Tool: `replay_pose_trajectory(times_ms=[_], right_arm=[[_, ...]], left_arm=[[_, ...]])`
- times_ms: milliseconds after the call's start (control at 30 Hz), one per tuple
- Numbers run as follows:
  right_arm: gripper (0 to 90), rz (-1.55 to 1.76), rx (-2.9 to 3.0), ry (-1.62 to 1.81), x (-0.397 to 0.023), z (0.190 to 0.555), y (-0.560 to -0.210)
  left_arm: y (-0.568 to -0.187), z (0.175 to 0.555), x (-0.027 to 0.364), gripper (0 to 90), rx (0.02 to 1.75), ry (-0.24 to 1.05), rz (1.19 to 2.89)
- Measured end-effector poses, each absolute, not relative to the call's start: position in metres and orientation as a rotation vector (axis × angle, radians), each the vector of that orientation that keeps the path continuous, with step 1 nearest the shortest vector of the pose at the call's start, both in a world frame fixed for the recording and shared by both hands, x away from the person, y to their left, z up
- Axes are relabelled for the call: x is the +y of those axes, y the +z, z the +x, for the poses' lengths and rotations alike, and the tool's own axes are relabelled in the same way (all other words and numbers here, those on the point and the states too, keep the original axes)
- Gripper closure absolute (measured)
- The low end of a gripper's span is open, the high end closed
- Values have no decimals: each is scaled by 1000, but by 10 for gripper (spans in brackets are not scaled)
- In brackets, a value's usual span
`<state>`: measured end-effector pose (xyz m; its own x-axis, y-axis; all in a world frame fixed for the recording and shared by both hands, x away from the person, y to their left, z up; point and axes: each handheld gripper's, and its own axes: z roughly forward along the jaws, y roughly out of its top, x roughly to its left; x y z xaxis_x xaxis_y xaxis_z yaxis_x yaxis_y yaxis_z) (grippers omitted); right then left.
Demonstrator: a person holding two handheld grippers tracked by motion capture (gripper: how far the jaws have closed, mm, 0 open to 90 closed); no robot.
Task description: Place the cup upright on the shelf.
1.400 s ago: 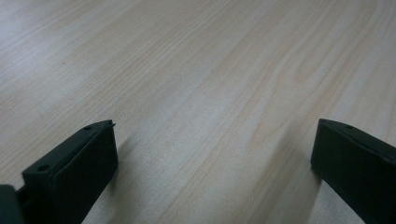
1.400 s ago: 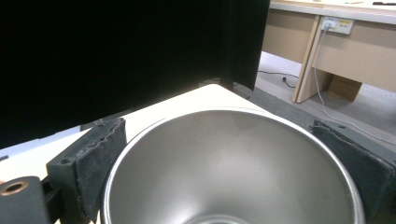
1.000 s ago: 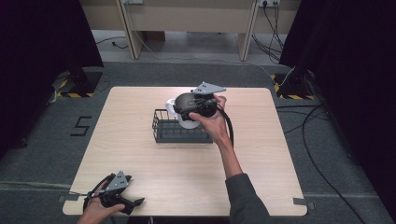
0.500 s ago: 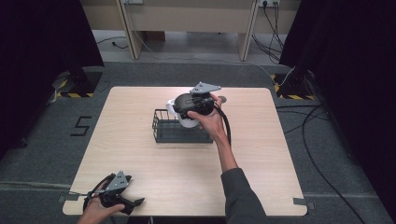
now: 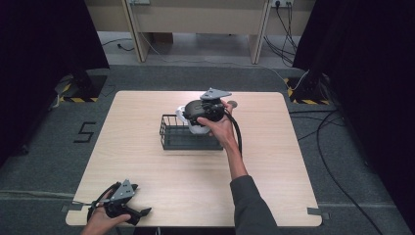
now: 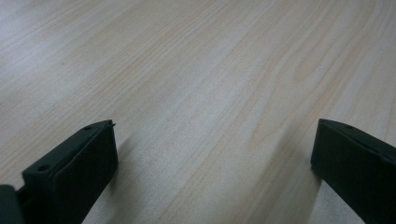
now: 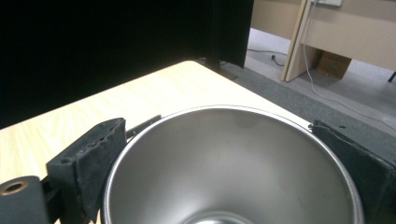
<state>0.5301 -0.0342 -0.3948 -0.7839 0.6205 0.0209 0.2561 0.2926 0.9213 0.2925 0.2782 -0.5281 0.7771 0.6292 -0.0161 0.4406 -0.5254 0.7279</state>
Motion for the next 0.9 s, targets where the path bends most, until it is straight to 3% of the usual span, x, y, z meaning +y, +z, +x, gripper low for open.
replay_pose_trajectory(times_ms=[900], right_arm=[[61,854,2255,1444,-35,531,-412]], left_arm=[[-528,292,278,0,793,321,2209]])
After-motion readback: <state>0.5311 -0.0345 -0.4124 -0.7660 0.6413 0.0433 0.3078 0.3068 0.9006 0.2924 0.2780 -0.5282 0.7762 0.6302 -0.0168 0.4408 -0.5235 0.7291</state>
